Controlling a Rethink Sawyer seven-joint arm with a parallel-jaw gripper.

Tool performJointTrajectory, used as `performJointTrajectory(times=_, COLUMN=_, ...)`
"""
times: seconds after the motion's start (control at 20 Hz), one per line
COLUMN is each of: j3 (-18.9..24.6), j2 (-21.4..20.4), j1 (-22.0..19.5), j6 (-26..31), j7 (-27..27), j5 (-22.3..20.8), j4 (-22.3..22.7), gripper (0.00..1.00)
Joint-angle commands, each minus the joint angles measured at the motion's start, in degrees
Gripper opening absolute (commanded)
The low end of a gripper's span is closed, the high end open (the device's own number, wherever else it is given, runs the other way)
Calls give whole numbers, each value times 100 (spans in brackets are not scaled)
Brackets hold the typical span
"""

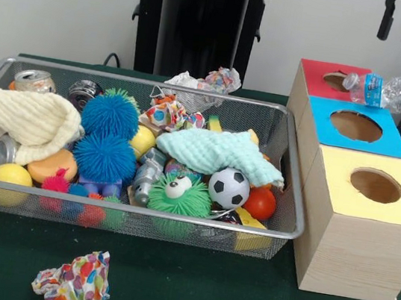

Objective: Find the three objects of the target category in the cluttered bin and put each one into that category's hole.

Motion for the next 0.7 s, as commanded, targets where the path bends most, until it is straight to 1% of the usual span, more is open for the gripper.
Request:
performJointTrajectory(times=0.05, j3=-79, j2=84, j1=155, j6=650, j7=1709, j5=204, j4=35, gripper=100)
performJointTrajectory(times=0.7, j3=-12, j2=206, j1=190, j6=285, j7=1764, j5=335, j4=262, gripper=100)
